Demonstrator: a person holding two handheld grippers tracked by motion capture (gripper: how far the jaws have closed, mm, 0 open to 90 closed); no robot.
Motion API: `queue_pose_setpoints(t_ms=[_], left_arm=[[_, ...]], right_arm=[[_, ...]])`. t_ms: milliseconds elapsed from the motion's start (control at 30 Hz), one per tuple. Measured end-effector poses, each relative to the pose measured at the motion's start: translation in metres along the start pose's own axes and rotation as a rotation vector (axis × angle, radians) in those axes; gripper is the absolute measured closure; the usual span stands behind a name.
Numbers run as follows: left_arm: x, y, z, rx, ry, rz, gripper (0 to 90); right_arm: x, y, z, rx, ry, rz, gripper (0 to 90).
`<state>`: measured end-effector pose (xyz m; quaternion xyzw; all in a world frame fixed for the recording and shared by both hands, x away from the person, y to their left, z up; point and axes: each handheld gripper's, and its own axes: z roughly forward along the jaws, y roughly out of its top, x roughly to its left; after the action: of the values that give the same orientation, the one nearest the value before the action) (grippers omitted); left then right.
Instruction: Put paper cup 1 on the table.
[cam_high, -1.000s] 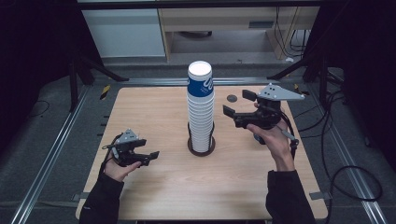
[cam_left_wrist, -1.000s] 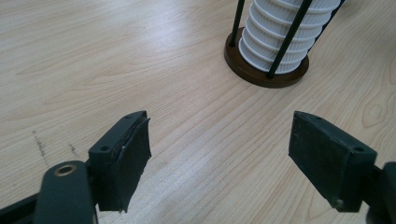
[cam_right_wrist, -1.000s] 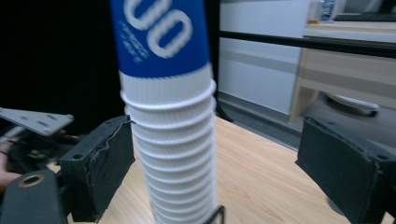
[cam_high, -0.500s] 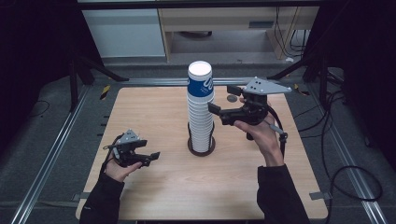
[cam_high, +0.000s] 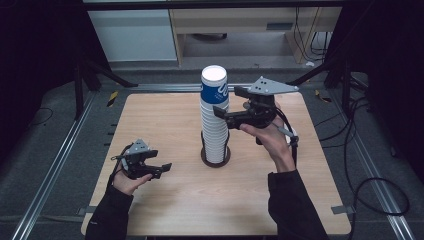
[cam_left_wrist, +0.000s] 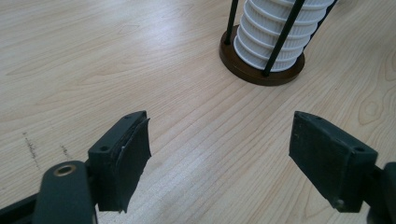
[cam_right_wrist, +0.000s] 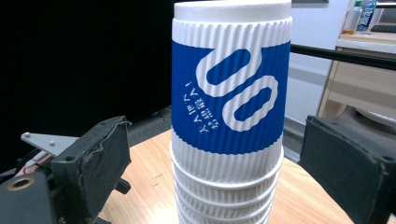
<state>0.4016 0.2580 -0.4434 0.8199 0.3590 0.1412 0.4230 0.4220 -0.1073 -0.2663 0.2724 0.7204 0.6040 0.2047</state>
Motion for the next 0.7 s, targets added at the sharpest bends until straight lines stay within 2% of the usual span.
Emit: queue_pose_setpoints(t_ms=[333,700], left_arm=[[0.002,0.0,-0.003,-0.018,-0.004,-0.009,19.9],[0.002,0.001,-0.003,-0.018,-0.006,-0.002,19.9]], right_arm=[[-0.004,0.001,0.012,-0.021,-0.005,0.019,8.0],[-0.005,0.001,0.029,-0.006,-0.008,0.022,7.4]])
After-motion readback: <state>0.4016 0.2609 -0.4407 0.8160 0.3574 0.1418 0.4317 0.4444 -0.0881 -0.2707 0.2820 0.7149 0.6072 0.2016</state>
